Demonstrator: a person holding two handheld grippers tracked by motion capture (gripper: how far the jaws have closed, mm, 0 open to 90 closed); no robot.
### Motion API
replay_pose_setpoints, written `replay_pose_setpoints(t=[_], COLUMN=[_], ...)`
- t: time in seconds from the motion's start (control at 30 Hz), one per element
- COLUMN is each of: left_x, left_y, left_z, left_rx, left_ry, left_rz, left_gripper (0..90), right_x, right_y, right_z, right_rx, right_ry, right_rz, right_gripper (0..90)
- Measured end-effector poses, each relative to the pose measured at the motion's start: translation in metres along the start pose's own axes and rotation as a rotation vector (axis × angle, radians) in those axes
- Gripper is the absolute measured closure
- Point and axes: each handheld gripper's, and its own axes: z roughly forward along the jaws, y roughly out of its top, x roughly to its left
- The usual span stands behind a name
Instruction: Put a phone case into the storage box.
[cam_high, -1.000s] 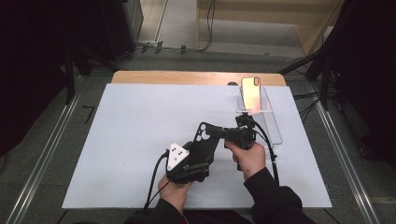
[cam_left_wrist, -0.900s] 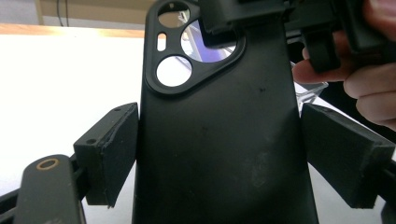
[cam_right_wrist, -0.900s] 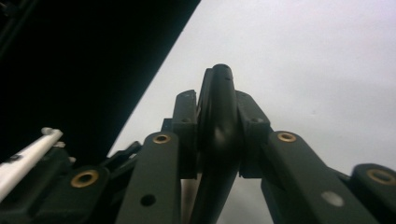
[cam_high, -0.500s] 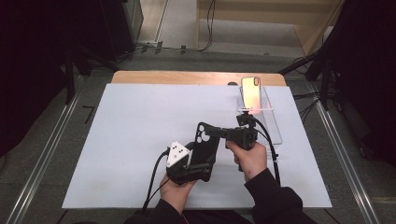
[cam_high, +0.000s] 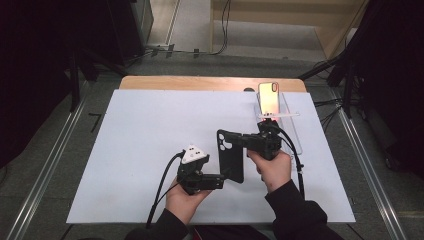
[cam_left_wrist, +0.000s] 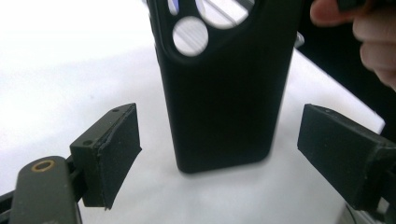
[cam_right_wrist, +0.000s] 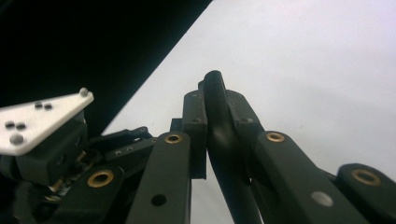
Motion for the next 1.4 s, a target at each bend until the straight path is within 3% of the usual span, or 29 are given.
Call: replay_pose_setpoints(t=[0.17, 0.3, 0.4, 0.6, 0.73, 1.03, 1.4], left_x=[0.004, 0.007, 0.008, 0.015, 0.022, 0.035, 0.046], left_y=[0.006, 0.010, 0.014, 0.020, 0.025, 0.034, 0.043], left_z=[-0.005, -0.007, -0.012, -0.015, -0.016, -0.018, -0.024], left_rx=[0.030, 0.071, 0.067, 0.086, 0.111, 0.126, 0.097], left_ry=[-0.039, -0.047, -0.043, -0.091, -0.088, -0.160, -0.259], left_rz=[0.018, 0.049, 0.079, 0.085, 0.104, 0.136, 0.166], left_gripper=[13.5, 13.9, 15.9, 15.8, 15.9, 16.0, 30.4], right_x=[0.005, 0.007, 0.009, 0.013, 0.014, 0.009, 0.004], right_y=[-0.002, -0.003, -0.005, -0.007, -0.009, -0.011, -0.012], right_z=[-0.002, -0.002, -0.003, -0.006, -0.008, -0.010, -0.012], right_rx=[0.003, 0.010, 0.018, 0.020, 0.026, 0.050, 0.075], right_ry=[-0.033, -0.037, -0.040, -0.013, 0.005, 0.067, 0.150], right_rz=[-0.081, -0.141, -0.190, -0.254, -0.293, -0.300, -0.296], right_gripper=[78.3, 78.3, 78.3, 78.2, 78.2, 78.2, 78.1])
